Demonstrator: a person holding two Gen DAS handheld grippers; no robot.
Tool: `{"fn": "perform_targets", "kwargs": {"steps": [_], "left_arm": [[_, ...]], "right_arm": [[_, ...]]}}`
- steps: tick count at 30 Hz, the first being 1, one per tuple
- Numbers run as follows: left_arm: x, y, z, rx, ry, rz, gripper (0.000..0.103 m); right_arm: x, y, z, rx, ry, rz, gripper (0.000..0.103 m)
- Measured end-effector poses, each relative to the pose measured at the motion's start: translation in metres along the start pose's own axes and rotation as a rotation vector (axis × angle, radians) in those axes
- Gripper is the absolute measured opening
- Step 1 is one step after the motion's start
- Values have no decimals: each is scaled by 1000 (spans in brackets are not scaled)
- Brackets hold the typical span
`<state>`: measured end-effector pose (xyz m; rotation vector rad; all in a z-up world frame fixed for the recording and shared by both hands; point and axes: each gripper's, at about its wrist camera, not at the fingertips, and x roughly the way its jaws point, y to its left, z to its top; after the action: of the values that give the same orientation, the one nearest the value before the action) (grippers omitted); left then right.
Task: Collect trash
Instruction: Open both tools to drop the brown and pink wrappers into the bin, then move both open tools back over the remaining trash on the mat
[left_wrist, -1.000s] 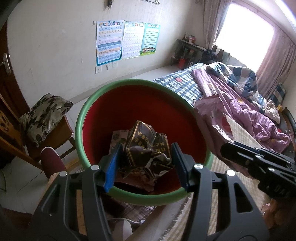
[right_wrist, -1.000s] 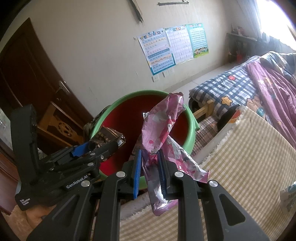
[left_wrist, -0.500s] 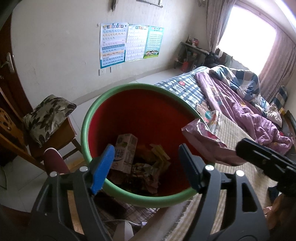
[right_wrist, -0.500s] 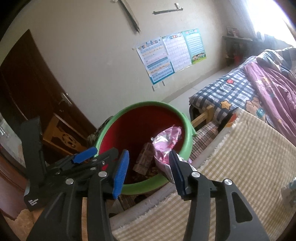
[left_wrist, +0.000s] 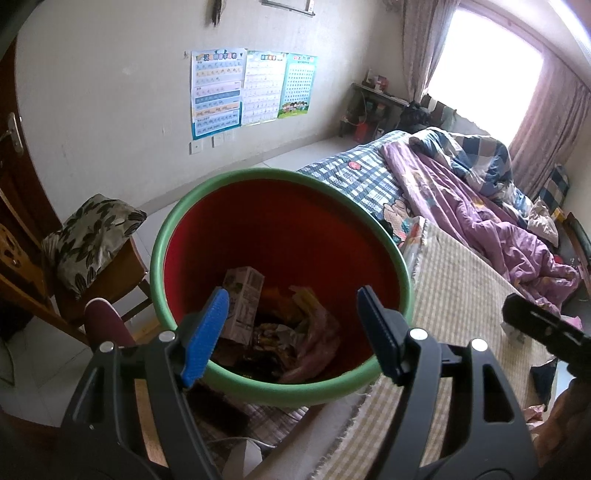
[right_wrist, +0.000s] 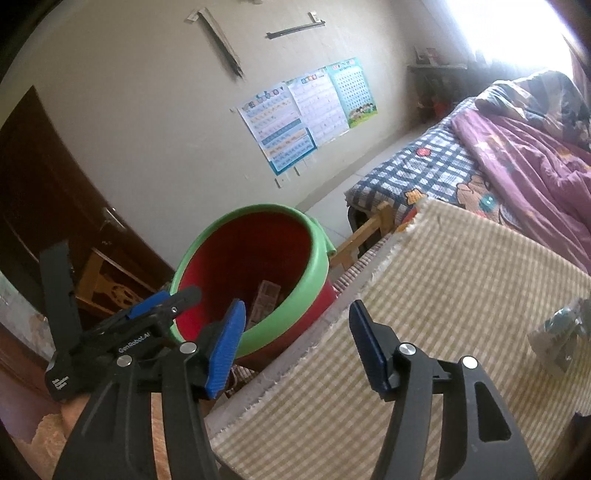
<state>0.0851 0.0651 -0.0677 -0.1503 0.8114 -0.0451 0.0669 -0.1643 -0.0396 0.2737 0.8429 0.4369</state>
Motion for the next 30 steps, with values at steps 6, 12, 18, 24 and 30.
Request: {"fn": "perform_targets", "kwargs": {"steps": [6, 12, 18, 24, 30], "left_arm": [[-6, -11, 2, 26, -8, -15, 69], [-7, -21, 1, 44, -7, -34, 69], [-3, -28, -3, 60, 11, -46, 69], [-6, -41, -8, 86, 16, -67, 69], [-4, -49, -10, 99, 30, -78, 69]], "right_arm": [[-7, -7, -11, 22, 1, -4, 58], [-24, -23, -24, 51, -1, -49, 60], [-42, -47, -36, 137, -22, -93, 61], [-55, -62, -44, 154, -28, -152, 61], [-56, -67, -50, 183, -21, -157, 61]]}}
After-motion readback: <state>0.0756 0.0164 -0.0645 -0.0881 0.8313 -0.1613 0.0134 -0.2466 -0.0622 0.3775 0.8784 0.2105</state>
